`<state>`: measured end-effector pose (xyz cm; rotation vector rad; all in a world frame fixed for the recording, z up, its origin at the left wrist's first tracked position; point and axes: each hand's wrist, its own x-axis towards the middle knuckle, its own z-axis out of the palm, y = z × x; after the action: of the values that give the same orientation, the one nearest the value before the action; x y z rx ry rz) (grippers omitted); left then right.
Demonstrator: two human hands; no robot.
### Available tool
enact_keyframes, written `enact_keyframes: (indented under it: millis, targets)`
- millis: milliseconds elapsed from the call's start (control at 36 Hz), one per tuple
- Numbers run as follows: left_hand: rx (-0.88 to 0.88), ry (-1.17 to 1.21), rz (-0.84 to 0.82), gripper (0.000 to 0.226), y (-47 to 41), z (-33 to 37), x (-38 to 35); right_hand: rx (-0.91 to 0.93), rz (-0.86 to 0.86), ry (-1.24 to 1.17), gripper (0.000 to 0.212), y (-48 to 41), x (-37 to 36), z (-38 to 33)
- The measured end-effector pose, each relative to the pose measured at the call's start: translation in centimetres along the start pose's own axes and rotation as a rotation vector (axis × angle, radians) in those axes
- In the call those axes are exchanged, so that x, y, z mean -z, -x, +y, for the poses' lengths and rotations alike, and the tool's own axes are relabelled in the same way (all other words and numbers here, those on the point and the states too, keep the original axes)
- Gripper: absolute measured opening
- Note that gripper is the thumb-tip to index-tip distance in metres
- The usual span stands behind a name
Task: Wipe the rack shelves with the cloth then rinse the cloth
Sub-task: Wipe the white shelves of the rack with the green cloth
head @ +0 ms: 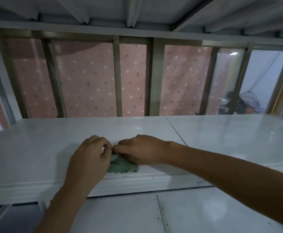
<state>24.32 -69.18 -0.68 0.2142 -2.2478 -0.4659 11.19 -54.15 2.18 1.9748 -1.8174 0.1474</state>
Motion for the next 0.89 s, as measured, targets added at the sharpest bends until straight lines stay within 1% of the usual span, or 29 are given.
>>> enact_keyframes:
  millis: [139, 222, 306, 389, 500, 583, 611, 667, 778, 889]
  targets:
    - [-0.049, -0.03, -0.07, 0.006, 0.8, 3.6, -1.6, -0.161, -0.085, 0.125, 0.025, 2.8, 0.3, 4.2]
    - [-0.06, -0.017, -0.105, 0.006, 0.7, 5.5, -2.8, -0.333, -0.194, 0.174, 0.031, 4.1, 0.1, 7.6]
    - [-0.061, 0.019, -0.143, 0.005, 0.9, 7.3, -4.3, -0.506, -0.311, 0.18, 0.027, 5.9, -0.1, 11.3]
    - [-0.093, 0.005, -0.154, 0.005, 0.9, 9.1, -6.3, -0.618, -0.337, 0.192, 0.025, 7.9, -0.2, 14.8]
    - [-0.113, -0.025, -0.123, 0.009, 0.5, 11.5, -8.9, -0.69, -0.36, 0.228, 0.034, 9.8, 0.2, 18.7]
    - [-0.12, 0.005, -0.072, 0.03, 0.3, 13.9, -10.6, -0.729, -0.379, 0.239, 0.038, 10.9, -0.3, 21.3]
    - [-0.115, 0.003, -0.066, 0.031, 0.3, 14.9, -11.1, -0.74, -0.381, 0.243, 0.038, 11.3, -0.5, 22.2]
    - [-0.095, -0.017, -0.07, 0.027, 0.1, 17.1, -12.1, -0.751, -0.391, 0.257, 0.038, 11.9, -1.0, 23.9]
    - [-0.036, -0.023, -0.095, 0.035, -0.4, 21.2, -14.2, -0.791, -0.407, 0.253, 0.037, 12.6, -1.4, 26.3]
    - [-0.022, -0.057, -0.119, 0.028, -0.3, 24.2, -16.4, -0.819, -0.378, 0.2, 0.035, 12.8, -1.7, 27.3]
